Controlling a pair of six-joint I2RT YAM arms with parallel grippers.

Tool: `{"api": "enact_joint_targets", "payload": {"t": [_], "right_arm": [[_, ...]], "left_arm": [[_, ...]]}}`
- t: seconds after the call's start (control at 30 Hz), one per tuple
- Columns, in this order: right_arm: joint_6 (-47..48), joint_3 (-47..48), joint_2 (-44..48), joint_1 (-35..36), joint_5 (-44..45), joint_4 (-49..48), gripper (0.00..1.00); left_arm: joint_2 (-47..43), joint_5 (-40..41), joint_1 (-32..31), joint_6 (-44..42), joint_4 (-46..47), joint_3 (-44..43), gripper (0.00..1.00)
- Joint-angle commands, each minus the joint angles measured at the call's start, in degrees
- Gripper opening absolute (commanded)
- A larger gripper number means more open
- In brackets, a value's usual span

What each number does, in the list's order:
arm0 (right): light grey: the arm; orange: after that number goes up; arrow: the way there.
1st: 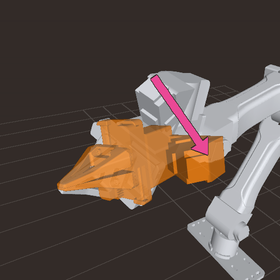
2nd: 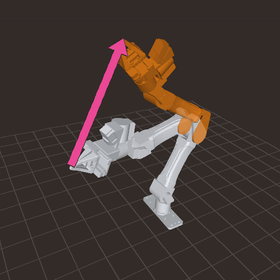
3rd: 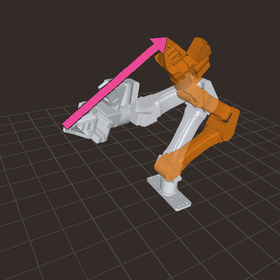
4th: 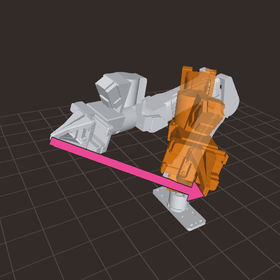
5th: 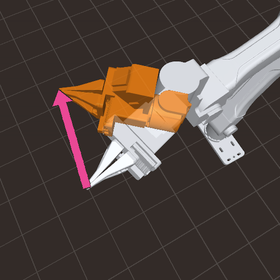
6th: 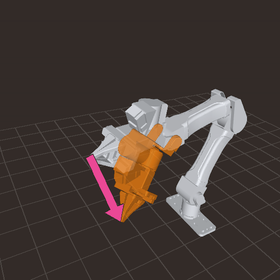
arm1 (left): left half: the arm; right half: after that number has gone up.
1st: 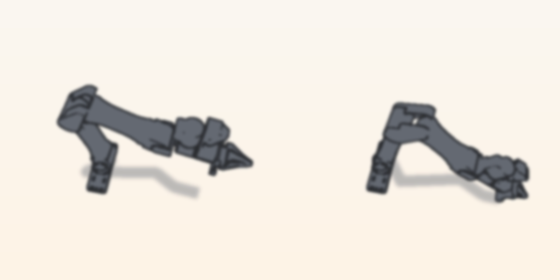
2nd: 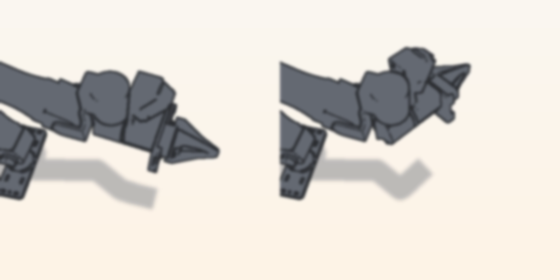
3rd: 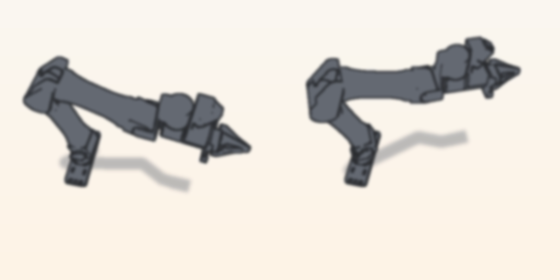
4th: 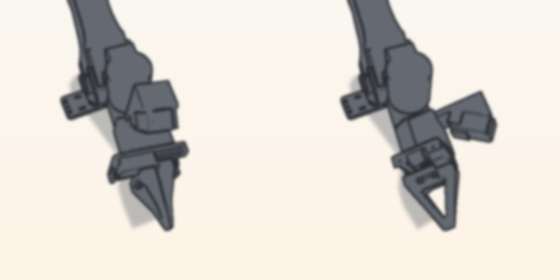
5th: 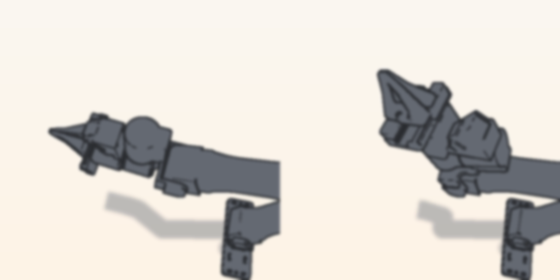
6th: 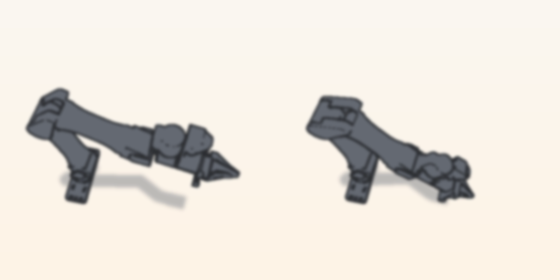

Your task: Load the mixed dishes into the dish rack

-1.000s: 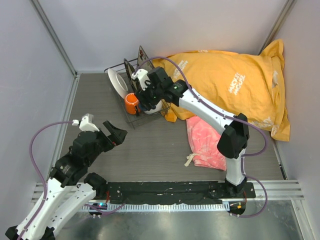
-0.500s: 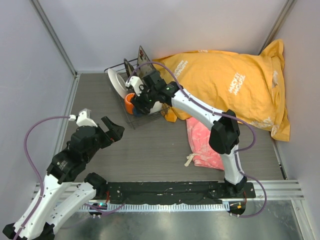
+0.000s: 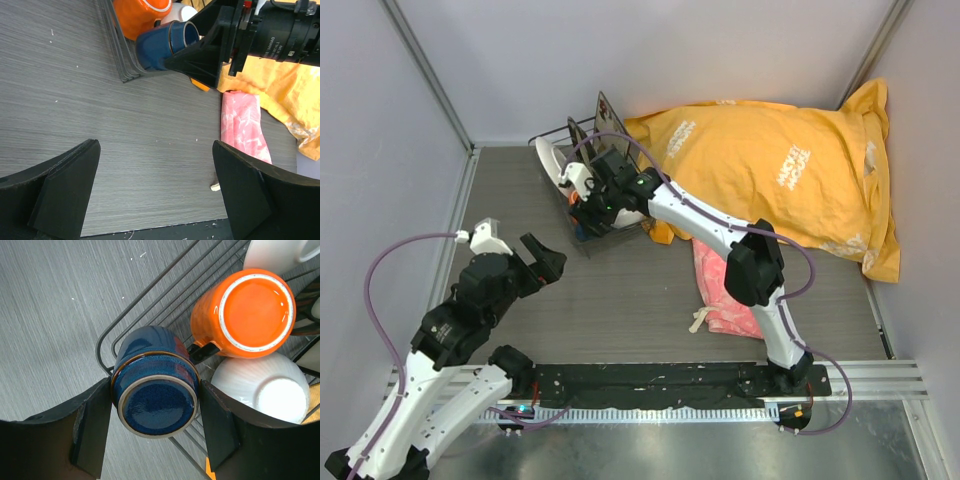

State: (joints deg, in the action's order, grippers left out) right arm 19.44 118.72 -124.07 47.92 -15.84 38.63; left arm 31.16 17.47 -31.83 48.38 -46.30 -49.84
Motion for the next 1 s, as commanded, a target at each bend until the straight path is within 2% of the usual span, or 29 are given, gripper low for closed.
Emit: {"api": "enact_joint_targets", "payload": {"t": [0.0,0.5,0.73,0.97], "right_arm": [[1.2,4.1,-0.4,1.3,1.3,-1.0,0.01],[0.4,5.6,-4.8,2.5,9.2,0.3,0.01],[0.9,6.7,-6.7,2.6,9.4,1.6,0.01],[1.0,6.7,-7.2,2.6,10.2,2.2,0.08]], "left_arm": [[-0.7,1.1,0.3,-0.3,-0.2,0.4,1.00],[-1.9,0.5,0.3,0.3,0.1,2.0,1.00],[-2.5,0.6,0.3,0.5,0.0,2.7,1.00],[-2.2,0.3,0.2,0.6,0.2,3.0,1.00]]}}
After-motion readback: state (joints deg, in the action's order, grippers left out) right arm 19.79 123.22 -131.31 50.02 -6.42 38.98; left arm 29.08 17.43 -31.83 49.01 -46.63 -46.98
